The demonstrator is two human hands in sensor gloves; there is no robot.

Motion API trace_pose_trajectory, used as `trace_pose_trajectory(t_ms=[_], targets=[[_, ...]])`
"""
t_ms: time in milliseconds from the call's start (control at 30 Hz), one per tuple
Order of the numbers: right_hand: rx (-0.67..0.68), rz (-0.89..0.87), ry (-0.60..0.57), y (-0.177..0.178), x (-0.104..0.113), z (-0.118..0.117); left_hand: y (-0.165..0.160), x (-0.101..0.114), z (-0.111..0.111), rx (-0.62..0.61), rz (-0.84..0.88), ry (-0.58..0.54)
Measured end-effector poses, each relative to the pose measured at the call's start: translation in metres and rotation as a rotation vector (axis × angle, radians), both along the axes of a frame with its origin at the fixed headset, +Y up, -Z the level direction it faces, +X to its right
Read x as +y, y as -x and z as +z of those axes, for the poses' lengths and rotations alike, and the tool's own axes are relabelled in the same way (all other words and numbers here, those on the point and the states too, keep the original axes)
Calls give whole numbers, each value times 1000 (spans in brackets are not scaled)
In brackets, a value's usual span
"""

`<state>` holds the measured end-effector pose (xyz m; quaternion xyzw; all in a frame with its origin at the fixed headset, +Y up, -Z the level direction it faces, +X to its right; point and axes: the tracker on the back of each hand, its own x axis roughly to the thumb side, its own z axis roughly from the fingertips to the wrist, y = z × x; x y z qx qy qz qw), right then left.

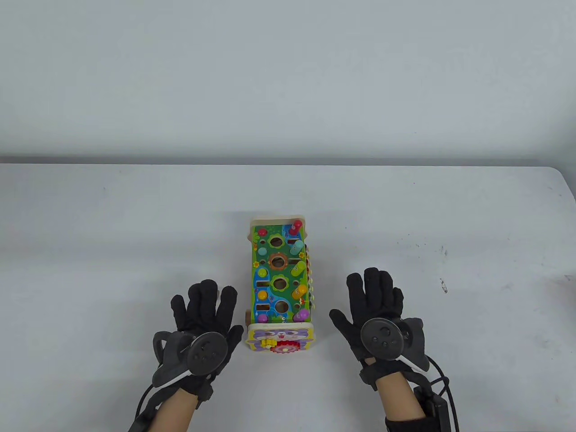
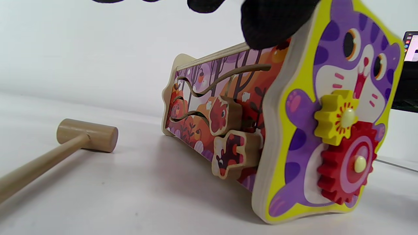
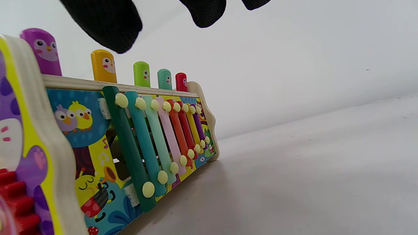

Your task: Whack-a-mole

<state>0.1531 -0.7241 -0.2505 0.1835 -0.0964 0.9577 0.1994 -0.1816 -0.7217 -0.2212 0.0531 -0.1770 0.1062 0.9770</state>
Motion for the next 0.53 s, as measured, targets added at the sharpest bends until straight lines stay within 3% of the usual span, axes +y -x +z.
trace_pose_trajectory(t_ms=[533], targets=[[-2,-9,13,0,0,1,-1,-1,0,-11,13,18]])
